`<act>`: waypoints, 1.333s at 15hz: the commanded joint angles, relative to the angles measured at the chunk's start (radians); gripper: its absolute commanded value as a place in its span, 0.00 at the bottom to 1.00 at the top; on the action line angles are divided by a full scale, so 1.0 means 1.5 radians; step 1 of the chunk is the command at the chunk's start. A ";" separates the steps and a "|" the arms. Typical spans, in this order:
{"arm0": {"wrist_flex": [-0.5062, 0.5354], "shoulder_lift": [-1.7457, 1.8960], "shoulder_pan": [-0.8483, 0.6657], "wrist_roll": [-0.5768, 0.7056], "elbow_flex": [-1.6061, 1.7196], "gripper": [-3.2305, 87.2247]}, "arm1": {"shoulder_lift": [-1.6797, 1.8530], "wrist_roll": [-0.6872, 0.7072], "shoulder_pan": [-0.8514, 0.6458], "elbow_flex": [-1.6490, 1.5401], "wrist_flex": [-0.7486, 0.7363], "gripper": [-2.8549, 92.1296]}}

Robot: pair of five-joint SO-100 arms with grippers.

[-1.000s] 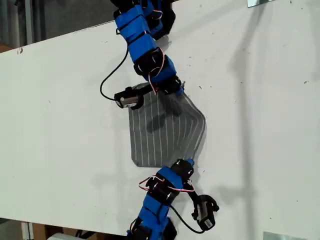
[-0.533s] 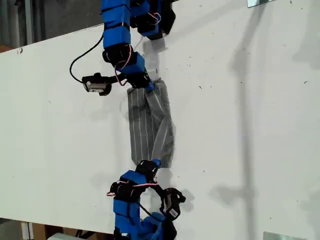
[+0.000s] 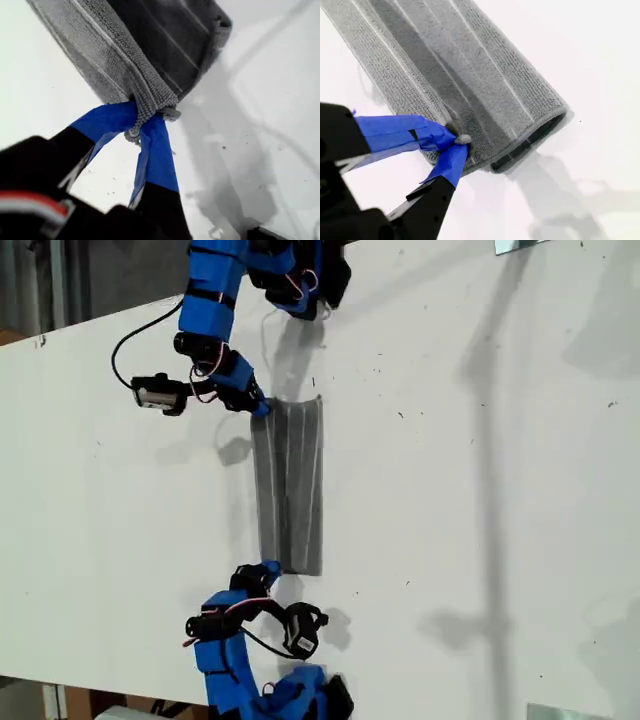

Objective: Grasp corners of a square towel and fold twice.

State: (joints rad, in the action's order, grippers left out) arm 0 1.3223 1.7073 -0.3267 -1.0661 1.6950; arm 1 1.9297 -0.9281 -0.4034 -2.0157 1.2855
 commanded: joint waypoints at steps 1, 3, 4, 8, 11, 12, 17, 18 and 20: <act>-0.021 -0.005 -0.027 0.009 0.008 0.03 | -0.092 0.033 -0.028 0.036 -0.044 0.03; -0.053 -0.032 -0.086 0.038 0.031 0.03 | -0.206 0.054 -0.045 0.095 -0.057 0.03; -0.059 -0.058 -0.111 0.047 0.034 0.03 | -0.241 0.056 -0.044 0.123 -0.055 0.03; -0.054 -0.024 -0.069 0.013 0.046 0.03 | -0.197 0.050 -0.007 0.150 -0.009 0.03; -0.032 0.002 -0.013 -0.005 0.059 0.03 | -0.139 0.042 0.028 0.144 0.035 0.03; -0.033 0.000 0.008 -0.019 0.067 0.03 | -0.137 0.030 0.047 0.136 0.038 0.03; -0.087 0.007 0.086 -0.085 0.116 0.03 | -0.126 -0.034 0.116 0.051 0.006 0.03; -0.092 0.006 0.096 -0.090 0.119 0.03 | -0.119 -0.044 0.125 0.033 -0.002 0.03; -0.095 0.005 0.108 -0.098 0.119 0.03 | -0.106 -0.062 0.144 0.005 -0.014 0.03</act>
State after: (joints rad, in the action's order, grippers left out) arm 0 1.1919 1.6720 -0.1841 -1.2011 1.8791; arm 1 1.7150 -1.0063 -0.2040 -2.0049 1.2717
